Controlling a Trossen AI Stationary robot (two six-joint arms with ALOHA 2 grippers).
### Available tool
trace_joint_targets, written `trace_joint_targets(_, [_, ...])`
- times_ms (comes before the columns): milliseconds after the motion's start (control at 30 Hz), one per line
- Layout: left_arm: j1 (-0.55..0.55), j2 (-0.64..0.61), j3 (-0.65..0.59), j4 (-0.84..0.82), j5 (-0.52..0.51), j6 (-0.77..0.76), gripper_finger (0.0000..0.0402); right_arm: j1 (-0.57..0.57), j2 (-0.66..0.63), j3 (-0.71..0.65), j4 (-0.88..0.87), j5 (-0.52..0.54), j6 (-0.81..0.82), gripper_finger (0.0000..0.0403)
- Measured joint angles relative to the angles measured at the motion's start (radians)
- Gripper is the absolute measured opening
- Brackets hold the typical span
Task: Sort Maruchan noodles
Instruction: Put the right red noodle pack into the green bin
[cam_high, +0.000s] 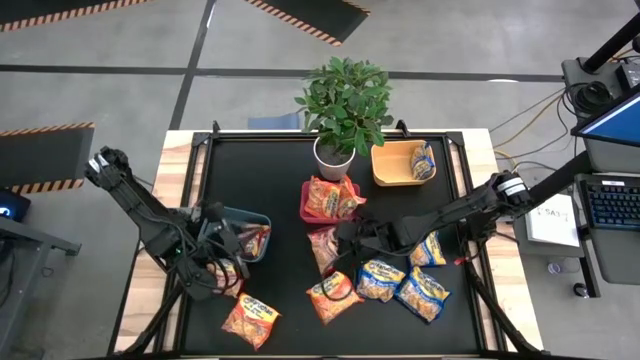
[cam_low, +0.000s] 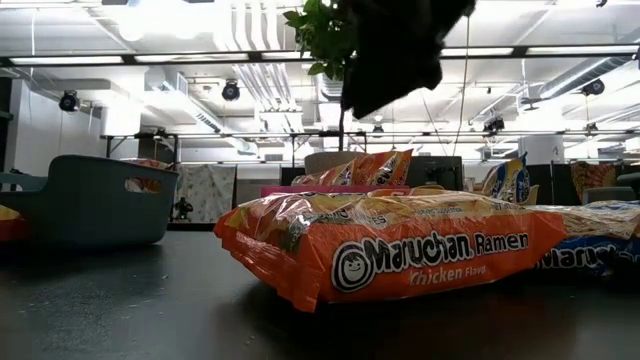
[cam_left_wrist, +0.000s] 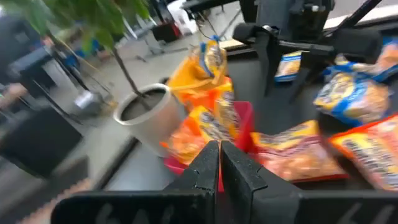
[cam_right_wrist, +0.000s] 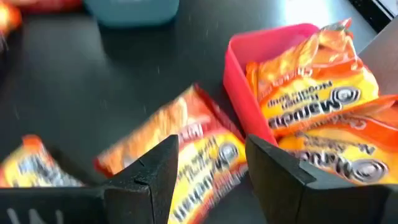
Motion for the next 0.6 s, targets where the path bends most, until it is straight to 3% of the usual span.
trace_joint_targets(200, [0.0, 0.082, -0.005, 0.087, 0.022, -0.105, 0.0, 0.001, -0.002, -0.012, -0.091, -0.006, -0.062, 0.0162])
trace_joint_targets(400, [0.01, 0.175, -0.005, 0.28, 0.026, -0.089, 0.0, -0.002, -0.002, -0.117, 0.04, -0.044, -0.104, 0.0122])
trace_joint_targets(600, [0.063, 0.225, -0.005, 0.398, 0.239, -0.098, 0.0017, -0.003, -0.002, -0.267, 0.27, -0.113, -0.126, 0.0064])
